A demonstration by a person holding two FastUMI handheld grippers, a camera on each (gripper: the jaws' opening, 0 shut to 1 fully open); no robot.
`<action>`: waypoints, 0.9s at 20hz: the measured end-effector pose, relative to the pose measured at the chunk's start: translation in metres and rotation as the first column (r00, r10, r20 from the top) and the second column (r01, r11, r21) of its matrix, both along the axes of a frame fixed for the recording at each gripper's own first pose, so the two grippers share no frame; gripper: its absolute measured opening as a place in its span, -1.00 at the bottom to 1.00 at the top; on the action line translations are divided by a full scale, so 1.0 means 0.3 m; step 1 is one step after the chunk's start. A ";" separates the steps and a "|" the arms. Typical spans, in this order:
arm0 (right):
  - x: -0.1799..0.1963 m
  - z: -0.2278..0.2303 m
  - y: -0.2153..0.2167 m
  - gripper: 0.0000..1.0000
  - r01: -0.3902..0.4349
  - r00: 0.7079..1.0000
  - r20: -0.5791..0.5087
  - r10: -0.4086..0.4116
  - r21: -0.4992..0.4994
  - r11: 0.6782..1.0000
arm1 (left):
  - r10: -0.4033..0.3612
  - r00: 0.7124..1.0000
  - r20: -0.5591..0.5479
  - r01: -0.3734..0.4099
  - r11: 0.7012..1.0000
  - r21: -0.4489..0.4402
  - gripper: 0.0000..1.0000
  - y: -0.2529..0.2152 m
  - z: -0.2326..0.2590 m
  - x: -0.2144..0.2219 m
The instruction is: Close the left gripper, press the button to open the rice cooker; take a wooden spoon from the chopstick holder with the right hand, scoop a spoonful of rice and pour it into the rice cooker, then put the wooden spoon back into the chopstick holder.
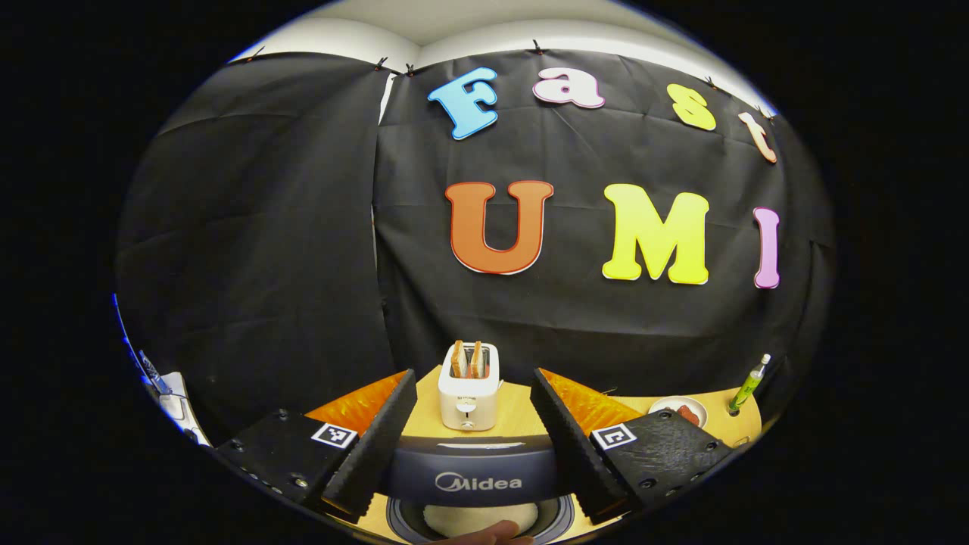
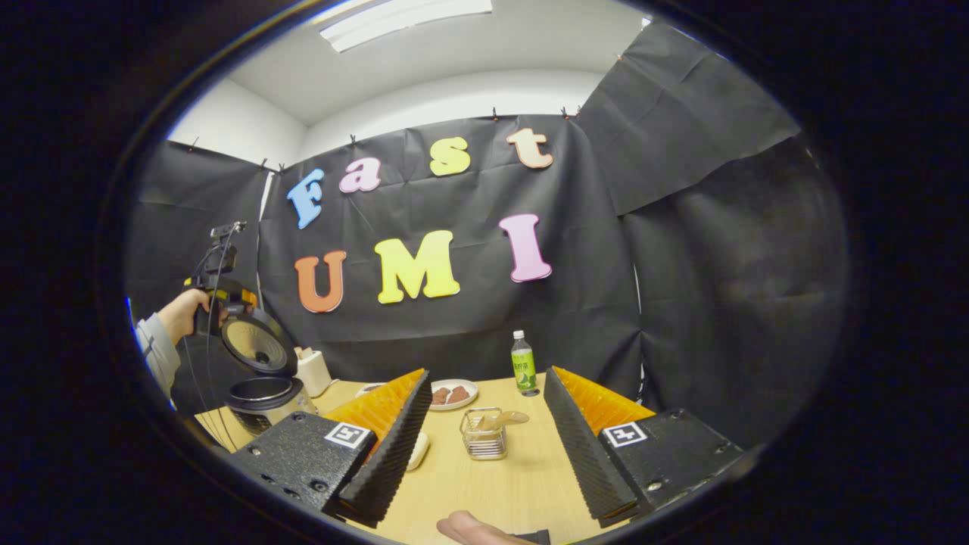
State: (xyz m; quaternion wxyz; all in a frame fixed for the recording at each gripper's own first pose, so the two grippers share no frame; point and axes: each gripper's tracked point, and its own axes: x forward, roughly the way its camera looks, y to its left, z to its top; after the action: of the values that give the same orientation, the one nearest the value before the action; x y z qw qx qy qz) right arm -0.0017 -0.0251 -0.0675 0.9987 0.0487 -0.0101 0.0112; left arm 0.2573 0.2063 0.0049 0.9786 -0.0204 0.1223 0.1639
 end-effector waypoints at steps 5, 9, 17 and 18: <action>-0.074 -0.034 -0.012 0.90 -0.013 1.000 -0.028 0.013 0.003 1.000 | -0.015 0.999 -0.032 0.015 1.000 -0.017 0.99 -0.054 -0.193 -0.133; -0.136 -0.011 -0.032 0.93 0.006 1.000 -0.012 -0.006 -0.018 1.000 | -0.039 0.997 -0.070 0.037 0.999 -0.038 0.99 -0.091 -0.331 -0.198; -0.205 0.029 0.030 0.93 -0.013 1.000 0.023 0.014 -0.042 0.999 | -0.081 0.990 -0.113 0.079 0.997 -0.023 1.00 -0.137 -0.526 -0.302; -0.203 0.029 0.038 0.92 -0.017 1.000 0.023 0.018 -0.042 0.999 | -0.084 0.994 -0.067 0.084 0.996 0.001 1.00 -0.131 -0.505 -0.302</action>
State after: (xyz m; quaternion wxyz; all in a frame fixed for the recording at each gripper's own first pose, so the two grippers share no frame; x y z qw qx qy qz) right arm -0.0625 -0.0139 -0.0588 0.9992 0.0280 -0.0212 0.0205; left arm 0.1668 0.1669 -0.1465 0.9801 -0.0079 0.1556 0.1233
